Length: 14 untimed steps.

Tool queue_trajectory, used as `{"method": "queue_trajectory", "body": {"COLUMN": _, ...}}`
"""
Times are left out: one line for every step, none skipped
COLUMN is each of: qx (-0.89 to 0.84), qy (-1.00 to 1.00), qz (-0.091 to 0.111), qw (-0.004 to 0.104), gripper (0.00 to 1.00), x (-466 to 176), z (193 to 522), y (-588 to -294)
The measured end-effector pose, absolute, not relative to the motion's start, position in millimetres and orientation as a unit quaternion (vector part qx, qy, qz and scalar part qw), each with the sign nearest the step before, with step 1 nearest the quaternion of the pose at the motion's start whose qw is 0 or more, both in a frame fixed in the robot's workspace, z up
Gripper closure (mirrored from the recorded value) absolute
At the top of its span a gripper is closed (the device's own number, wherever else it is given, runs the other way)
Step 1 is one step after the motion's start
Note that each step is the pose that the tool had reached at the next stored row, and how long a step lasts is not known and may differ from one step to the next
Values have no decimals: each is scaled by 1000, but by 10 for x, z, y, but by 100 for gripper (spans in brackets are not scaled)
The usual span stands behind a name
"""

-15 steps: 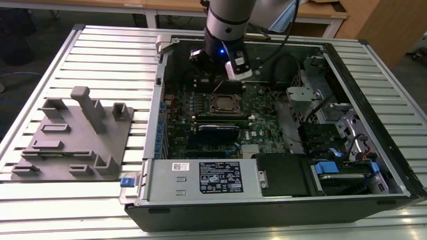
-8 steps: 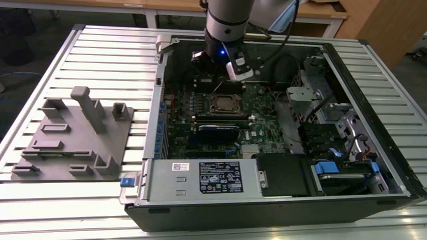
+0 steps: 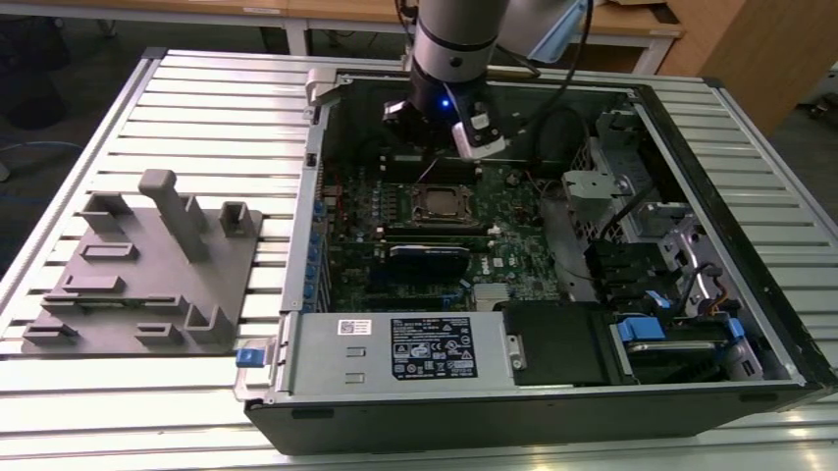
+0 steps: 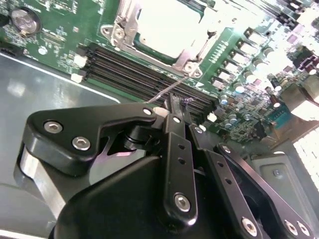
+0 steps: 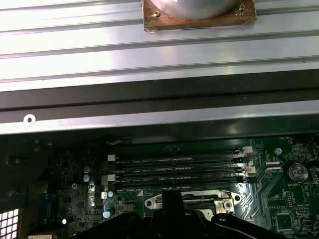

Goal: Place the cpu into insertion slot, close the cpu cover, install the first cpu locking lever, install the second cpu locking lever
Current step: 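Install the first cpu locking lever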

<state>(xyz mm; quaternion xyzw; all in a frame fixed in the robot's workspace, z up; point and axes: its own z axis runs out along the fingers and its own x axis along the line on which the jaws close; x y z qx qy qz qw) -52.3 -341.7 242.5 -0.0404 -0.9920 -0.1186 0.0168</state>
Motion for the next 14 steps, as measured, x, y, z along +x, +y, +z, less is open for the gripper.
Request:
{"method": "queue_trajectory", "body": {"qx": -40, "qy": -992, "qz": -119, "qw": 17, "gripper": 90, "x": -515, "z": 2424, "y": -3417}}
{"method": "queue_trajectory", "body": {"qx": -40, "qy": -992, "qz": -119, "qw": 17, "gripper": 90, "x": -507, "z": 2422, "y": -3417}}
{"method": "queue_trajectory", "body": {"qx": -40, "qy": -992, "qz": -119, "qw": 17, "gripper": 90, "x": -496, "z": 2418, "y": -3416}}
{"method": "queue_trajectory", "body": {"qx": -40, "qy": -992, "qz": -119, "qw": 17, "gripper": 90, "x": -482, "z": 2413, "y": -3416}}
{"method": "queue_trajectory", "body": {"qx": -40, "qy": -992, "qz": -119, "qw": 17, "gripper": 90, "x": -470, "z": 2405, "y": -3417}}
{"method": "queue_trajectory", "body": {"qx": -40, "qy": -992, "qz": -119, "qw": 17, "gripper": 90, "x": -459, "z": 2398, "y": -3417}}
{"method": "queue_trajectory", "body": {"qx": -40, "qy": -992, "qz": -119, "qw": 17, "gripper": 90, "x": -450, "z": 2390, "y": -3417}}
{"method": "queue_trajectory", "body": {"qx": -40, "qy": -992, "qz": -119, "qw": 17, "gripper": 90, "x": -442, "z": 2382, "y": -3417}}
{"method": "queue_trajectory", "body": {"qx": -40, "qy": -992, "qz": -119, "qw": 17, "gripper": 90, "x": -437, "z": 2375, "y": -3416}}
{"method": "queue_trajectory", "body": {"qx": -40, "qy": -992, "qz": -119, "qw": 17, "gripper": 90, "x": -436, "z": 2373, "y": -3417}}
{"method": "queue_trajectory", "body": {"qx": -40, "qy": -992, "qz": -118, "qw": 17, "gripper": 90, "x": -436, "z": 2373, "y": -3417}}
{"method": "queue_trajectory", "body": {"qx": -40, "qy": -992, "qz": -118, "qw": 17, "gripper": 90, "x": -436, "z": 2373, "y": -3417}}
{"method": "queue_trajectory", "body": {"qx": -41, "qy": -992, "qz": -119, "qw": 17, "gripper": 90, "x": -436, "z": 2373, "y": -3417}}
{"method": "queue_trajectory", "body": {"qx": -40, "qy": -992, "qz": -119, "qw": 16, "gripper": 90, "x": -436, "z": 2370, "y": -3417}}
